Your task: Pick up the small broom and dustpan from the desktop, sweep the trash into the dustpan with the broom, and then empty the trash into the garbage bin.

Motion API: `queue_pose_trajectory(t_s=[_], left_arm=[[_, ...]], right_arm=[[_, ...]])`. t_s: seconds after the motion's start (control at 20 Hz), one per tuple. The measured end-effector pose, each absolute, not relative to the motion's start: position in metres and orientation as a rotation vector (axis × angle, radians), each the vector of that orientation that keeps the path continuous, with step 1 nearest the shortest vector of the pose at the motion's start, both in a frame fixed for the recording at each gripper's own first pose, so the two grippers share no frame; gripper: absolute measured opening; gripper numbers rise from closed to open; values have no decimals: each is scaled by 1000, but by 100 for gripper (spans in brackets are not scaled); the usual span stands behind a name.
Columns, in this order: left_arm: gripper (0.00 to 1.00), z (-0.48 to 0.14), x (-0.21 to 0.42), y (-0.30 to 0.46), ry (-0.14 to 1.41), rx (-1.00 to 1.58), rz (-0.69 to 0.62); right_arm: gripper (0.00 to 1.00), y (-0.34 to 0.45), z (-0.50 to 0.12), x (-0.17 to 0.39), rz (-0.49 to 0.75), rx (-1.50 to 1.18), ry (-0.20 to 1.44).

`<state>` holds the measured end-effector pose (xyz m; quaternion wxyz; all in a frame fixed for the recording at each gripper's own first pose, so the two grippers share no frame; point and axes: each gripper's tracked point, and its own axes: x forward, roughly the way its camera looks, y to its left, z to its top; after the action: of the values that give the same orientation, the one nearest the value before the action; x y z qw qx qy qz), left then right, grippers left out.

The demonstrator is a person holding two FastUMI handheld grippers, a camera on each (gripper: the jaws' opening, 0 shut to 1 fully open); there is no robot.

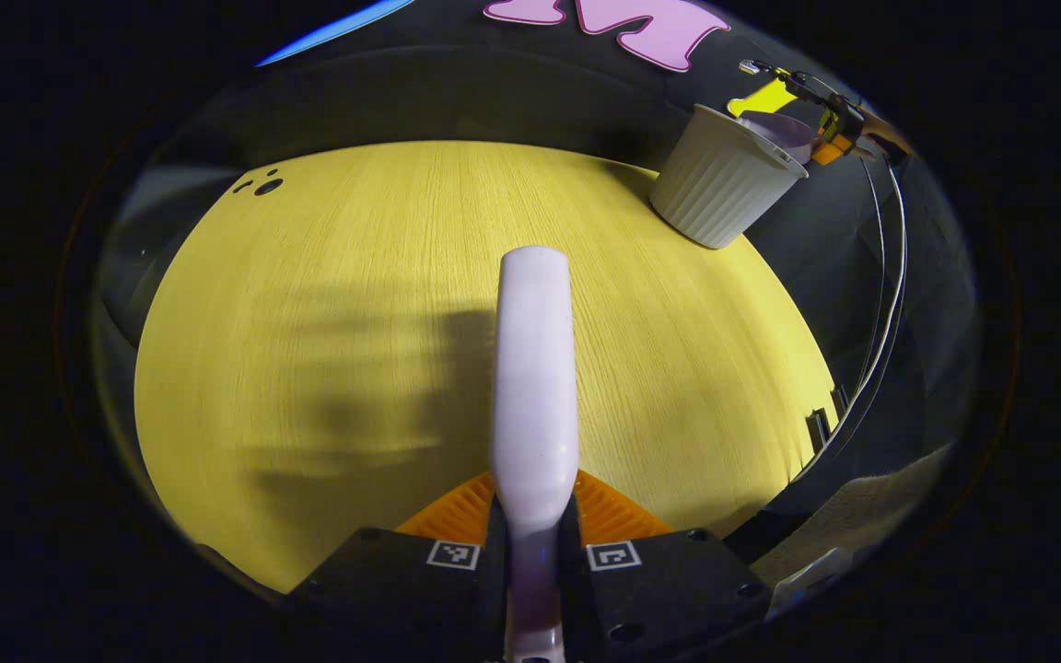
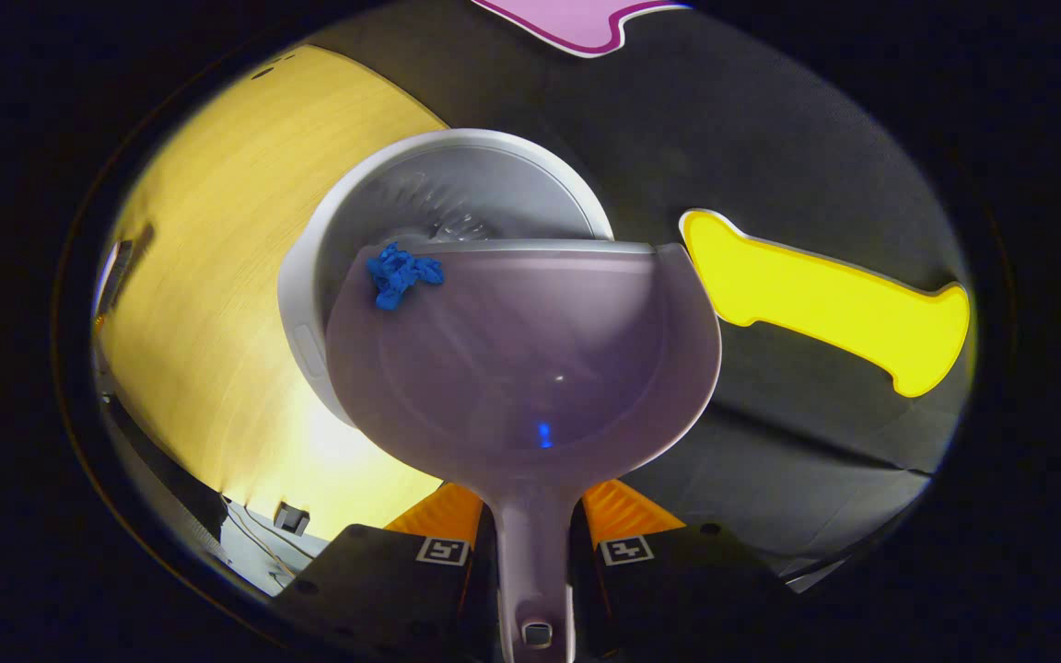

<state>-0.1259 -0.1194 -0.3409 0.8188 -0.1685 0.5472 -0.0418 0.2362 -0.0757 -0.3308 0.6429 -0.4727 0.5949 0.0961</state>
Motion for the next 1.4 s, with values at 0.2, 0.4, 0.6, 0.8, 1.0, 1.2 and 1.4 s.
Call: queue_pose_trajectory(t_s=[0.2, 0.4, 0.6, 0.8, 1.0, 1.2, 1.4], left_arm=[[29, -341, -125, -122, 1171, -347, -90], [28, -341, -124, -123, 1171, -348, -88], [28, -340, -123, -120, 1171, -342, -92], [28, -338, -124, -122, 1166, -334, -85], [28, -337, -124, -122, 1164, -304, -75], [28, -335, -124, -124, 1167, -255, -60], [28, -337, -124, -126, 1174, -230, -42]], right_arm=[[36, -78, -334, 238, 226, -1058, 1341], [36, -83, -333, 237, 207, -1050, 1341], [36, -87, -331, 234, 208, -1051, 1346], [36, -92, -318, 230, 179, -959, 1282], [36, -69, -296, 201, 214, -655, 1164], [34, -41, -276, 157, 290, -494, 1058], [36, 2, -296, 80, 414, -406, 1065]])
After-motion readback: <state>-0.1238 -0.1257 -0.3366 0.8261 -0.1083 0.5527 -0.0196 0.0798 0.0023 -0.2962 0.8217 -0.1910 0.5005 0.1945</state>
